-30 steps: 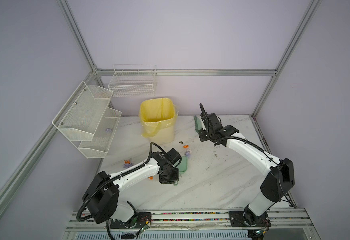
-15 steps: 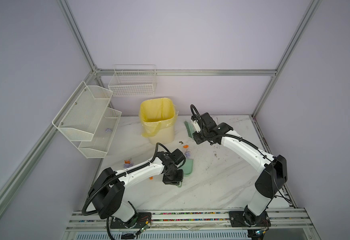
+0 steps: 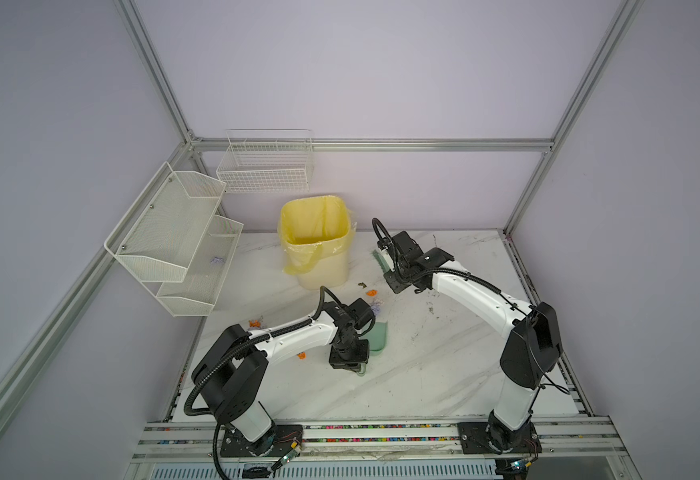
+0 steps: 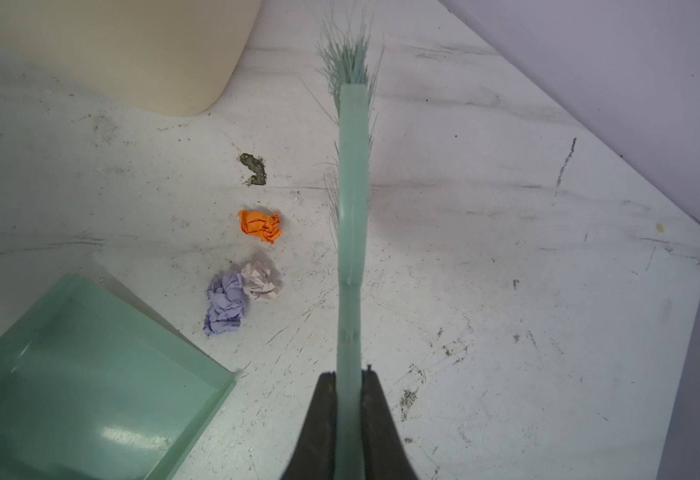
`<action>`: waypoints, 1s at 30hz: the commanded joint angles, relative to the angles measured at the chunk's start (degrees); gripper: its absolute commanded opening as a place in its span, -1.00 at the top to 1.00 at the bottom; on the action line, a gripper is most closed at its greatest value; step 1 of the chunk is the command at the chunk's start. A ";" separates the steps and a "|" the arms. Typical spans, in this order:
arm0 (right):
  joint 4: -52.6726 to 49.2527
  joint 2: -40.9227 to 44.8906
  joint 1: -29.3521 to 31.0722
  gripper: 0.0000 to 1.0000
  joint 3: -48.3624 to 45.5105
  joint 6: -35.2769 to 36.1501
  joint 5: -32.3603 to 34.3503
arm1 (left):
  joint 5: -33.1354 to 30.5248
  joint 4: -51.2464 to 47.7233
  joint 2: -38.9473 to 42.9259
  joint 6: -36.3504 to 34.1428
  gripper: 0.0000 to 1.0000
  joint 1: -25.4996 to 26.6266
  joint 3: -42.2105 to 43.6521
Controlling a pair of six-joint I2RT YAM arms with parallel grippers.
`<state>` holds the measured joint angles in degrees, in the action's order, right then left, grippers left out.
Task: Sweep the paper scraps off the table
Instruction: 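Sweep the purple and pink scraps with the brush into the left-held dustpan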
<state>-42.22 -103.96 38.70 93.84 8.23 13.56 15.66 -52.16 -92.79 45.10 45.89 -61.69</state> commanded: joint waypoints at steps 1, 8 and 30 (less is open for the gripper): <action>0.61 -0.01 0.68 1.00 -0.92 3.12 2.41 | 0.24 0.63 -0.71 -1.51 1.00 0.02 -6.37; 3.33 0.12 2.04 1.00 -2.80 3.55 3.78 | -0.03 0.63 -2.15 -1.24 1.00 -0.10 -7.71; 5.48 0.53 7.18 1.00 -9.74 9.60 0.31 | 1.53 1.19 -2.83 -2.82 1.00 -1.84 -6.72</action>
<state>-36.60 -106.24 45.45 85.12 15.92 16.51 16.34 -51.68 -96.01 43.77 44.62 -64.45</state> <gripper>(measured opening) 0.102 0.049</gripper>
